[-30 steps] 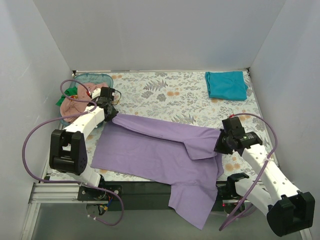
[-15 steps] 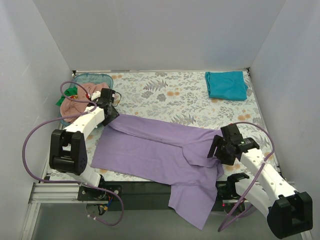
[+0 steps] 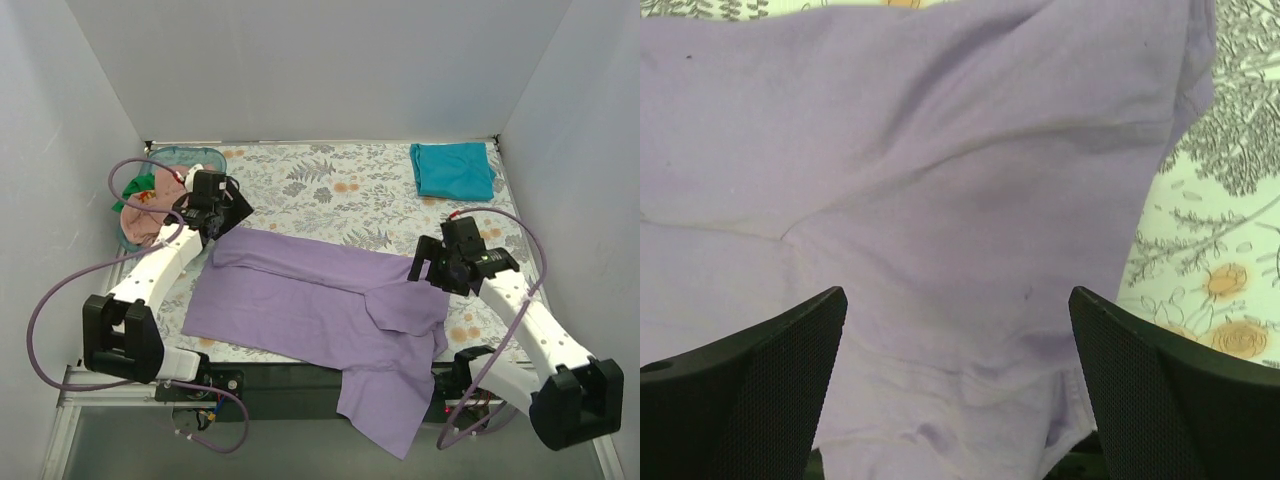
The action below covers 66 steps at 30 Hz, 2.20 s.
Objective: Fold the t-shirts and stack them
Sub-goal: Fold the tshirt
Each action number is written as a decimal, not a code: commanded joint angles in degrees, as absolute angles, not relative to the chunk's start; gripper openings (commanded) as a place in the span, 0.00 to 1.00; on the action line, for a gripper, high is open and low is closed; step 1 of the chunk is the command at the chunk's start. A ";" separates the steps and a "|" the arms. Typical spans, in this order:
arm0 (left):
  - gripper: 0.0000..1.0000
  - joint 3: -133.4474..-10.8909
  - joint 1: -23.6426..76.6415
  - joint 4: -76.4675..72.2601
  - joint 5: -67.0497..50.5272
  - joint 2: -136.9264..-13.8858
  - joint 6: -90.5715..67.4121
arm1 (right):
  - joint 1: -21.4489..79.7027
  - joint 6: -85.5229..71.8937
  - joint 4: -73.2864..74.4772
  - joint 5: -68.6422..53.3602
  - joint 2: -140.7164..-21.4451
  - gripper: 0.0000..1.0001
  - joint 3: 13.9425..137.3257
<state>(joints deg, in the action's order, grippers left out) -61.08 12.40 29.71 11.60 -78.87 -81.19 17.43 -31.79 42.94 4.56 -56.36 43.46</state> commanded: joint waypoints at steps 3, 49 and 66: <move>0.67 -58.89 13.27 23.39 5.01 -83.05 -79.45 | 16.79 -26.63 29.48 3.52 -67.92 0.98 45.70; 0.71 -75.85 12.66 28.82 18.81 -112.07 -94.75 | -4.92 -13.90 21.96 -5.54 -113.04 0.98 82.09; 0.71 -52.58 16.08 25.58 14.94 -78.15 -92.02 | -5.01 -16.00 26.63 -0.79 -92.37 0.77 58.01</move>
<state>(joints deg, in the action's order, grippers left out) -57.93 15.07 25.61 15.53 -83.31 -91.57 -4.56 -15.75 25.85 -2.57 -90.83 58.78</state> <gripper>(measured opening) 0.710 0.795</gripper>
